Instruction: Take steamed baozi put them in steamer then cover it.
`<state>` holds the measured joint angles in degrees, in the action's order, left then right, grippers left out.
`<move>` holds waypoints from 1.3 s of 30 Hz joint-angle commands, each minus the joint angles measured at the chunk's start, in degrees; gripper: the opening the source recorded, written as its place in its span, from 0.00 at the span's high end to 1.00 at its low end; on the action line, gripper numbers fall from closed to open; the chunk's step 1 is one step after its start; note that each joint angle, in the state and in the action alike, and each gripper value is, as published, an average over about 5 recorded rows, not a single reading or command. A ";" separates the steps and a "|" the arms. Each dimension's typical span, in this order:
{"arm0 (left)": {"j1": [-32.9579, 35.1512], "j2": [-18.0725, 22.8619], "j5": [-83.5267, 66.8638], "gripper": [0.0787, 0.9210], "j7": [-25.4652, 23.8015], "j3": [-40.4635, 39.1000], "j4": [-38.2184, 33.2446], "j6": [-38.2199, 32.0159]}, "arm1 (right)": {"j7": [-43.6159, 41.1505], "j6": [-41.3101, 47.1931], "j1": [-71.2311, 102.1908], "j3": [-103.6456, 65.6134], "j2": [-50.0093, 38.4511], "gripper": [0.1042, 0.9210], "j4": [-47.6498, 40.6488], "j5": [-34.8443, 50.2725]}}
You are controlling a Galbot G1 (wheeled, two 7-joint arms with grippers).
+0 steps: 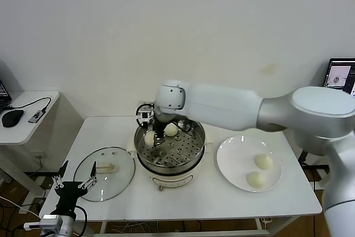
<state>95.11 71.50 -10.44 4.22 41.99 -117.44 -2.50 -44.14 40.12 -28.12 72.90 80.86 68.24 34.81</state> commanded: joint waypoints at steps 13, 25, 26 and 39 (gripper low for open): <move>0.24 0.24 0.20 0.12 0.14 0.14 0.21 -0.59 | 1.90 0.95 3.32 -0.17 3.79 0.33 -5.39 -1.65; 0.38 0.19 0.18 0.12 0.15 0.65 0.47 -0.69 | -10.19 -2.51 -10.59 0.88 -12.93 0.12 9.32 -4.90; 0.38 0.19 0.20 0.12 0.15 0.66 0.48 -0.67 | -11.20 -2.74 -11.86 1.25 -15.20 0.12 11.14 -5.15; 0.67 -0.23 0.47 0.12 0.03 0.52 0.62 -0.43 | -18.85 -11.34 -12.76 4.51 -50.06 0.12 30.12 -17.21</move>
<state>95.76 71.41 -9.94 4.31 42.53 -117.02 -3.04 -56.01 35.52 -38.74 75.64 58.81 83.53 27.11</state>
